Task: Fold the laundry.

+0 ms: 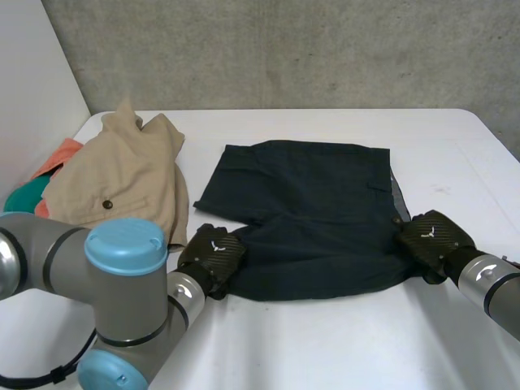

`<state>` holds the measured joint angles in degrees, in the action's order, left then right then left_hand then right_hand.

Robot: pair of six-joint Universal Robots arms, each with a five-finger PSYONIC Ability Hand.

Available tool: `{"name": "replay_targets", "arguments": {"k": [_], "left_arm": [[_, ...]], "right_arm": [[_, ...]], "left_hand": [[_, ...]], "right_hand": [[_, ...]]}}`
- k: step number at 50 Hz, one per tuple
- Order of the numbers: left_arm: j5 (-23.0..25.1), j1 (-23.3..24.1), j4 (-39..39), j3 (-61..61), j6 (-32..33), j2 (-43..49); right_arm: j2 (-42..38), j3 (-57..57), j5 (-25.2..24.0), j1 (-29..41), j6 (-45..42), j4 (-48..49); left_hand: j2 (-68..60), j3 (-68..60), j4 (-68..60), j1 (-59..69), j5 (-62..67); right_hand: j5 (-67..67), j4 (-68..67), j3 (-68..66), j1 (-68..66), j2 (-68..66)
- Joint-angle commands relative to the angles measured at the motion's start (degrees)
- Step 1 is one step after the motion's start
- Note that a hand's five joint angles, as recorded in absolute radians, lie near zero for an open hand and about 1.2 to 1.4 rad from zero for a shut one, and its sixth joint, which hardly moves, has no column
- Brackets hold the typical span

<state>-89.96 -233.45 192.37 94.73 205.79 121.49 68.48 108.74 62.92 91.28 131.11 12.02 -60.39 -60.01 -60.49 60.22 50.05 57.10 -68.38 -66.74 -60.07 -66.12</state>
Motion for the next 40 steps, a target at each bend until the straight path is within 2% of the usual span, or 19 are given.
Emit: {"name": "replay_targets", "arguments": {"k": [1,5,9,13,14,18,19,21,26,27,32,34,40], "left_arm": [[-0.56,0.10,-0.76,-2.79,1.90,1.38],[-2.49,0.72,-1.99,-2.36,1.72,-0.90],[-4.08,1.50,-9.44,-0.95,1.37,-9.15],[-4.08,4.66,-25.16,-0.77,1.02,-14.17],[-3.99,5.89,-31.64,-0.69,0.76,-15.31],[-2.24,9.75,-44.76,-0.60,-0.38,-17.08],[-1.71,10.29,-45.23,-0.69,-0.56,-16.99],[-0.92,10.65,-43.58,-1.30,-0.74,-16.82],[-1.88,8.72,-34.36,-5.25,-0.04,-13.66],[-2.84,7.67,-30.51,-7.61,0.05,-11.56],[-5.22,1.61,-22.40,-15.88,0.49,-6.10],[-5.31,0.55,-20.29,-18.60,1.10,-4.43],[-5.05,-2.44,-5.97,-29.59,3.83,6.11]], "right_arm": [[3.24,-0.45,1.33,0.39,4.42,-0.68],[7.37,-0.89,3.08,0.48,4.69,-4.36],[12.90,-3.35,5.98,0.48,3.20,-14.37],[16.51,-5.29,7.39,-0.05,-0.84,-27.29],[17.30,-5.46,7.48,-0.14,-3.90,-32.97],[18.27,-4.67,7.57,-0.14,-14.54,-45.31],[18.45,-4.59,7.48,-0.14,-16.65,-46.72],[18.45,-4.94,7.66,-0.14,-18.17,-46.48],[16.08,-6.43,7.66,0.56,-11.85,-38.76],[14.25,-7.56,7.66,0.65,-9.66,-35.61],[7.56,-12.84,9.06,2.23,-3.33,-26.98],[5.72,-15.46,10.28,3.54,0.01,-23.91],[0.44,-21.63,14.07,6.45,5.56,-12.30]], "left_hand": [[-19.61,-19.99,-19.51,19.78,19.95],[-19.61,-19.99,-19.51,19.78,19.95],[-19.61,-19.99,-19.51,19.78,19.95],[-19.61,-19.99,-19.51,19.78,19.95],[-19.61,-19.99,-19.51,19.78,19.95],[-19.61,-19.99,-19.51,19.78,19.95],[-19.61,-19.99,-19.51,19.78,19.95],[-19.61,-19.99,-19.51,19.78,19.95],[-19.61,-19.99,-19.51,19.78,19.95],[-19.61,-19.99,-19.51,19.78,19.95],[-19.61,-19.99,-19.51,19.78,19.95],[-19.61,-19.99,-19.51,19.78,19.95],[-19.61,-19.99,-19.51,19.78,19.95]], "right_hand": [[12.90,-11.62,-13.26,-19.93,-13.88],[12.90,-11.62,-13.26,-19.93,-13.88],[12.90,-11.62,-13.26,-19.93,-13.88],[12.90,-11.62,-13.26,-19.93,-13.88],[12.90,-11.62,-13.26,-19.93,-13.88],[12.90,-11.62,-13.26,-19.93,-13.88],[12.90,-11.62,-13.26,-19.93,-13.88],[12.90,-11.62,-13.26,-19.93,-13.88],[12.90,-11.62,-13.26,-19.93,-13.88],[12.90,-11.62,-13.26,-19.93,-13.88],[12.90,-11.62,-13.26,-19.93,-13.88],[12.90,-11.62,-13.26,-19.93,-13.88],[12.90,-11.62,-13.26,-19.93,-13.88]]}}
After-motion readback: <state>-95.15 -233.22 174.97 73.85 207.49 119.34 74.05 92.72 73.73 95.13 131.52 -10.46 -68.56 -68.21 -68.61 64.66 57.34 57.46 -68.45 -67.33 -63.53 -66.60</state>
